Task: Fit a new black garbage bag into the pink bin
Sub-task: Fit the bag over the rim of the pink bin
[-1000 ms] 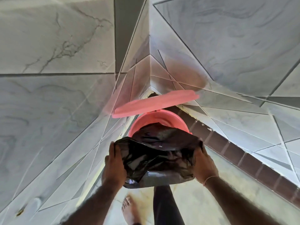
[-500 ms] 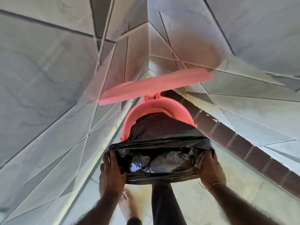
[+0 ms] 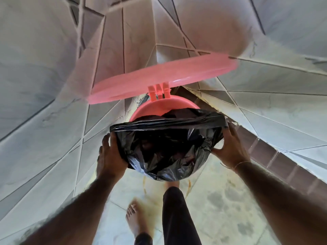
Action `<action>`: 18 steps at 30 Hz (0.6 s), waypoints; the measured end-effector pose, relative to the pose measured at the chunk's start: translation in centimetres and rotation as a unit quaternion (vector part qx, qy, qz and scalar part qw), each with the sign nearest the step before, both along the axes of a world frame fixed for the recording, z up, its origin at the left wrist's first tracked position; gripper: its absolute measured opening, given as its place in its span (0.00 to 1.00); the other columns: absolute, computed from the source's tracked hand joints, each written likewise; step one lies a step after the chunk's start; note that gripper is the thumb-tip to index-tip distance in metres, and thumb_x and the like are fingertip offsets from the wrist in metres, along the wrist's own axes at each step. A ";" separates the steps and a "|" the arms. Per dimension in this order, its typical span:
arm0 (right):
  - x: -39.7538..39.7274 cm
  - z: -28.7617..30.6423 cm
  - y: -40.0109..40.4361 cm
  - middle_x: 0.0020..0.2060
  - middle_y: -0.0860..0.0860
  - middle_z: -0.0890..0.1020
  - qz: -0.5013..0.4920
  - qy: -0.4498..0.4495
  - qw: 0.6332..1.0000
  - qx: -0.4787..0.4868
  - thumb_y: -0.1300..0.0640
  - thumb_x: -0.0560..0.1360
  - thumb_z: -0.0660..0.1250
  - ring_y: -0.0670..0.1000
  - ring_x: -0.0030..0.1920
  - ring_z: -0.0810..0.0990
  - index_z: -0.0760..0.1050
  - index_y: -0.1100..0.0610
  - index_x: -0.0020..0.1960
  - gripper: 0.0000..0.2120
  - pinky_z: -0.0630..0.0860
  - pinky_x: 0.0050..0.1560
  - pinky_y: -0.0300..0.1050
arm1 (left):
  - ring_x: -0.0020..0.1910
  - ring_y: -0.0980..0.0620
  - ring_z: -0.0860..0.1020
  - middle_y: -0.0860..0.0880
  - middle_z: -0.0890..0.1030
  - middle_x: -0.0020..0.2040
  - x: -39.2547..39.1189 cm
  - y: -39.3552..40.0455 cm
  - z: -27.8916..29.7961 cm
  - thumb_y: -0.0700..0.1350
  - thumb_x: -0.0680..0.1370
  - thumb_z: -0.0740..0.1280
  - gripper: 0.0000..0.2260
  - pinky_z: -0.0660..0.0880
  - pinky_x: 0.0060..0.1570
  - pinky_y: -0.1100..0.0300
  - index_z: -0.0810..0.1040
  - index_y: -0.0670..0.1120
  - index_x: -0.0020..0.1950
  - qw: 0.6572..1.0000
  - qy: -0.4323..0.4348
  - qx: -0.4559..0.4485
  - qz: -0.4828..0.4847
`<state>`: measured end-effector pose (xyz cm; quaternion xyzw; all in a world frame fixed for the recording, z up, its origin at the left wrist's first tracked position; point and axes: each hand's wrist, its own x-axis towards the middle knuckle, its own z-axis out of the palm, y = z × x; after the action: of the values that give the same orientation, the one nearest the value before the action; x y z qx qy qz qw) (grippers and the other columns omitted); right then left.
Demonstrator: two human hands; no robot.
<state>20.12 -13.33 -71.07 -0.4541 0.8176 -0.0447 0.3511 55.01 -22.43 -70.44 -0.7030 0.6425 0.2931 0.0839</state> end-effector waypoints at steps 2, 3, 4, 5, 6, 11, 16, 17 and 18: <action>-0.9 0.0 -0.4 0.75 0.54 0.62 0.007 -0.003 1.000 0.007 0.49 0.64 0.76 0.59 0.72 0.65 0.54 0.48 0.76 0.47 0.69 0.69 0.55 | 0.64 0.32 0.70 0.43 0.65 0.70 0.1 -0.9 0.6 0.45 0.69 0.68 0.42 0.73 0.58 0.36 0.46 0.61 0.75 0.999 0.021 0.027 -0.012; -1.3 0.1 -0.7 0.74 0.55 0.65 0.007 -0.003 1.000 0.009 0.51 0.66 0.74 0.59 0.71 0.65 0.57 0.50 0.75 0.42 0.67 0.69 0.53 | 0.65 0.33 0.70 0.43 0.66 0.69 0.1 -1.6 0.7 0.45 0.69 0.68 0.42 0.73 0.58 0.37 0.46 0.63 0.74 0.998 0.035 0.049 -0.018; -1.6 0.2 -1.1 0.71 0.57 0.68 0.006 -0.003 1.000 0.008 0.52 0.69 0.71 0.59 0.70 0.67 0.62 0.52 0.73 0.36 0.68 0.67 0.52 | 0.65 0.34 0.70 0.43 0.66 0.69 0.2 -2.3 0.8 0.45 0.69 0.68 0.42 0.73 0.60 0.38 0.46 0.65 0.73 0.996 0.047 0.074 -0.028; -1.9 0.3 -1.7 0.67 0.58 0.72 0.001 0.008 1.000 0.007 0.52 0.71 0.68 0.60 0.67 0.70 0.66 0.54 0.70 0.29 0.69 0.65 0.51 | 0.66 0.36 0.70 0.43 0.66 0.69 0.2 -3.1 1.0 0.44 0.68 0.67 0.42 0.73 0.61 0.41 0.47 0.65 0.73 0.993 0.052 0.099 -0.045; -2.1 0.4 -2.4 0.62 0.60 0.75 -0.005 0.019 1.000 0.009 0.52 0.73 0.64 0.61 0.63 0.72 0.70 0.56 0.66 0.22 0.70 0.61 0.50 | 0.67 0.37 0.70 0.43 0.65 0.69 0.2 -3.8 1.2 0.44 0.67 0.68 0.42 0.73 0.61 0.45 0.48 0.64 0.74 0.989 0.049 0.125 -0.069; -2.0 3.0 -8.1 0.53 0.65 0.81 -0.060 0.036 0.992 0.102 0.53 0.74 0.56 0.65 0.54 0.78 0.79 0.63 0.52 0.18 0.72 0.48 0.47 | 0.57 0.38 0.73 0.38 0.70 0.59 -0.4 -7.1 1.5 0.47 0.69 0.72 0.40 0.73 0.48 0.54 0.55 0.56 0.77 0.976 -0.005 0.183 -0.117; 0.5 3.9 -12.4 0.40 0.62 0.84 -0.218 -0.087 0.969 0.072 0.49 0.67 0.66 0.61 0.42 0.83 0.79 0.64 0.45 0.18 0.82 0.45 0.57 | 0.51 0.39 0.78 0.40 0.81 0.52 -4.0 -8.9 3.0 0.42 0.73 0.63 0.20 0.70 0.42 0.55 0.71 0.48 0.65 0.994 0.034 0.101 -0.030; 1.1 3.9 -13.0 0.40 0.60 0.84 -0.235 -0.108 0.964 0.057 0.49 0.65 0.67 0.60 0.42 0.83 0.79 0.64 0.47 0.19 0.82 0.47 0.59 | 0.51 0.38 0.79 0.40 0.82 0.51 -5.0 -9.1 3.2 0.44 0.73 0.61 0.18 0.73 0.44 0.54 0.72 0.46 0.63 0.996 0.042 0.082 -0.019; 1.8 4.1 -13.6 0.42 0.59 0.84 -0.235 -0.119 0.964 0.045 0.50 0.66 0.67 0.59 0.44 0.82 0.79 0.63 0.49 0.19 0.81 0.49 0.58 | 0.51 0.37 0.79 0.39 0.82 0.51 -5.8 -9.3 3.3 0.45 0.72 0.59 0.18 0.75 0.46 0.52 0.73 0.45 0.61 0.997 0.051 0.065 -0.009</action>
<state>21.96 -26.90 -66.97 -0.2241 0.8547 -0.1427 0.4459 49.22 -31.72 -67.18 -0.6742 0.6323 0.3686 0.0991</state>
